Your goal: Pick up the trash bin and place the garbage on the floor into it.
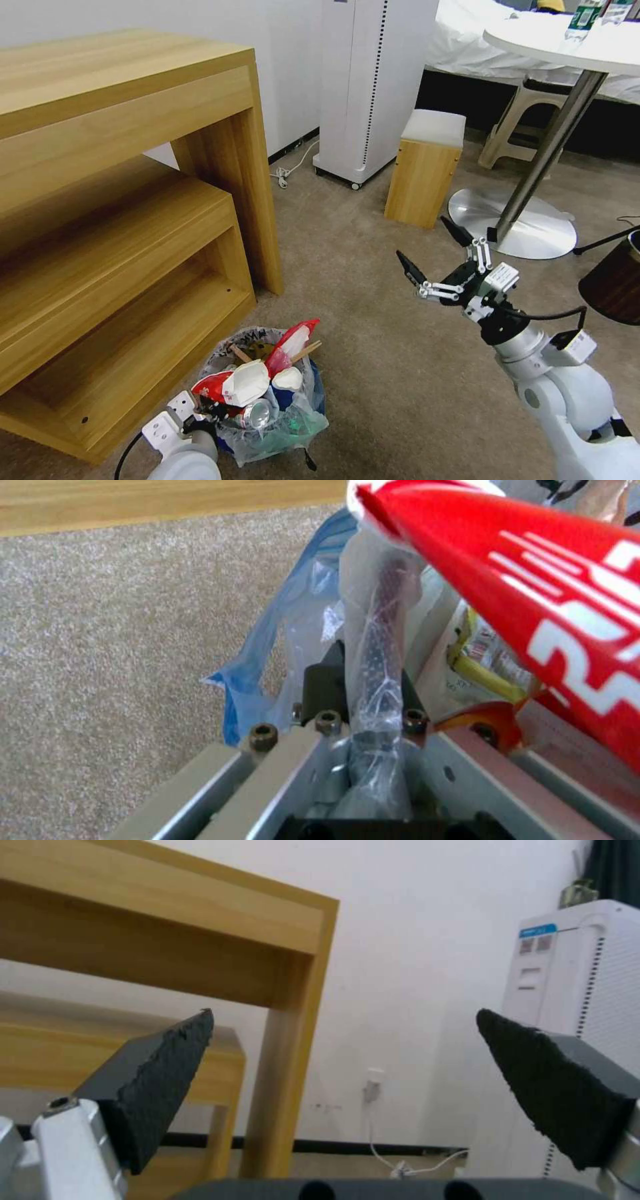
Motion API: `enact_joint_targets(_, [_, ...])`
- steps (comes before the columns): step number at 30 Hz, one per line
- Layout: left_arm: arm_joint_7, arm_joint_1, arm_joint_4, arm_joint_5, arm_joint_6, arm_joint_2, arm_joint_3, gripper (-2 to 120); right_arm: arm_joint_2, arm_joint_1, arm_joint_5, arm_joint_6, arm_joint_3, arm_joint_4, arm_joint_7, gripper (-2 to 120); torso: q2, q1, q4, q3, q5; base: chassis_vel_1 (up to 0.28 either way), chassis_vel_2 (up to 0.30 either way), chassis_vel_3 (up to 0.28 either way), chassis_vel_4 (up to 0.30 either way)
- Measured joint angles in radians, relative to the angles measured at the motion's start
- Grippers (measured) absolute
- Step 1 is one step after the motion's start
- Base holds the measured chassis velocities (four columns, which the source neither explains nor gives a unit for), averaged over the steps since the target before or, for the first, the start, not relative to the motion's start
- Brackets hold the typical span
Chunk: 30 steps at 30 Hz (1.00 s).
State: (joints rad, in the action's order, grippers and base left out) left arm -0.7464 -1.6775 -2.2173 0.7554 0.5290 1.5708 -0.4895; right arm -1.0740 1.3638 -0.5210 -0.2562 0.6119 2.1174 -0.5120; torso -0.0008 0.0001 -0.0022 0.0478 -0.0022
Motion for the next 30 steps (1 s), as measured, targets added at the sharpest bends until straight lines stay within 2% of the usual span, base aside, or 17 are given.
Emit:
enact_joint_targets(2, [0.0, -0.005, -0.013, -0.007, 0.0, -0.001, 0.002, 5, 0.0, 0.0, 0.004, -0.002, -0.005, -0.002, -0.002, 100, 0.0, 0.0, 0.0001, 0.0, -0.0002, 0.0, 0.0, 0.0, 0.0])
enact_joint_targets(5, [-0.002, -0.047, -0.087, -0.051, -0.004, -0.005, 0.006, 20, -0.008, -0.008, 0.015, -0.005, -0.021, -0.015, 0.012, 100, 0.0, 0.0, 0.0001, 0.0, 0.0002, 0.0, 0.0, 0.0, 0.0])
enact_joint_targets(6, [-0.002, -0.047, -0.087, -0.051, -0.004, -0.005, 0.006, 20, -0.008, -0.008, 0.015, -0.005, -0.021, -0.015, 0.012, 100, 0.0, 0.0, 0.0001, 0.0, 0.0002, 0.0, 0.0, 0.0, 0.0])
enact_joint_targets(9, [-0.019, -0.081, -0.148, -0.07, -0.002, -0.006, 0.002, 34, -0.018, -0.016, 0.038, -0.021, -0.032, -0.038, 0.064, 100, 0.0, 0.0, 0.0001, 0.0, 0.0003, 0.0, 0.0, 0.0, 0.0])
enact_joint_targets(10, [-0.019, -0.081, -0.148, -0.07, -0.002, -0.006, 0.002, 34, -0.018, -0.016, 0.038, -0.021, -0.032, -0.038, 0.064, 100, 0.0, 0.0, 0.0001, 0.0, 0.0003, 0.0, 0.0, 0.0, 0.0])
enact_joint_targets(12, [-0.021, -0.093, -0.171, -0.107, -0.011, -0.007, -0.01, 47, -0.024, -0.019, 0.043, -0.033, -0.033, -0.048, 0.079, 100, 0.0, 0.0, 0.0001, 0.0, 0.0002, 0.0, 0.0, 0.0, 0.0])
enact_joint_targets(14, [-0.013, -0.099, -0.177, -0.133, -0.023, -0.008, -0.012, 50, -0.026, -0.018, 0.044, -0.036, -0.033, -0.048, 0.08, 100, 0.0, 0.0, 0.0001, 0.0, 0.0001, 0.0, 0.0, 0.0, 0.0])
enact_joint_targets(16, [0.097, -0.136, -0.206, -0.288, -0.127, -0.009, -0.01, 61, -0.04, -0.006, 0.051, -0.049, -0.021, -0.041, 0.088, 100, 0.0, 0.0, 0.0001, 0.0, 0.0, 0.0, 0.0, 0.0, 0.0])
enact_joint_targets(17, [0.097, -0.136, -0.206, -0.288, -0.127, -0.009, -0.01, 61, -0.04, -0.006, 0.051, -0.049, -0.021, -0.041, 0.088, 100, 0.0, 0.0, 0.0001, 0.0, 0.0, 0.0, 0.0, 0.0, 0.0])
enact_joint_targets(20, [0.321, -0.2, -0.237, -0.617, -0.306, -0.007, 0.012, 75, -0.079, 0.04, 0.107, -0.085, -0.007, -0.023, 0.217, 100, 0.0, 0.0, 0.0001, 0.0, 0.0002, 0.0, 0.0, 0.0, 0.0])
enact_joint_targets(21, [0.321, -0.2, -0.237, -0.617, -0.306, -0.007, 0.012, 75, -0.079, 0.04, 0.107, -0.085, -0.007, -0.023, 0.217, 100, 0.0, 0.0, 0.0001, 0.0, 0.0002, 0.0, 0.0, 0.0, 0.0])
enact_joint_targets(23, [0.462, -0.212, -0.233, -0.809, -0.45, -0.003, 0.007, 86, -0.119, 0.088, 0.119, -0.091, 0.018, -0.016, 0.269, 100, 0.0, 0.0, 0.0001, 0.0, 0.0003, 0.0, 0.0, 0.0, 0.0])
enact_joint_targets(24, [0.462, -0.212, -0.233, -0.809, -0.45, -0.003, 0.007, 86, -0.119, 0.088, 0.119, -0.091, 0.018, -0.016, 0.269, 100, 0.0, 0.0, 0.0001, 0.0, 0.0003, 0.0, 0.0, 0.0, 0.0])
enact_joint_targets(26, [0.587, -0.191, -0.197, -0.912, -0.588, -0.001, -0.017, 95, -0.177, 0.127, 0.134, -0.133, 0.083, -0.03, 0.256, 100, 0.0, 0.0, 0.0001, 0.0, 0.0, 0.0, 0.0, 0.0, 0.0])
enact_joint_targets(27, [0.587, -0.191, -0.197, -0.912, -0.588, -0.001, -0.017, 95, -0.177, 0.127, 0.134, -0.133, 0.083, -0.03, 0.256, 100, 0.0, 0.0, 0.0001, 0.0, 0.0, 0.0, 0.0, 0.0, 0.0])
enact_joint_targets(28, [0.63, -0.175, -0.174, -0.934, -0.633, -0.002, -0.035, 101, -0.206, 0.14, 0.152, -0.162, 0.125, -0.048, 0.241, 100, 0.0, 0.0, 0.0, 0.0, 0.0002, 0.0, 0.0, 0.0, 0.0])
enact_joint_targets(30, [0.686, -0.148, -0.135, -0.946, -0.674, -0.007, -0.056, 107, -0.245, 0.162, 0.166, -0.213, 0.197, -0.086, 0.229, 100, 0.0, 0.0, -0.0002, 0.0, 0.0001, 0.0, 0.0, 0.0, 0.0])
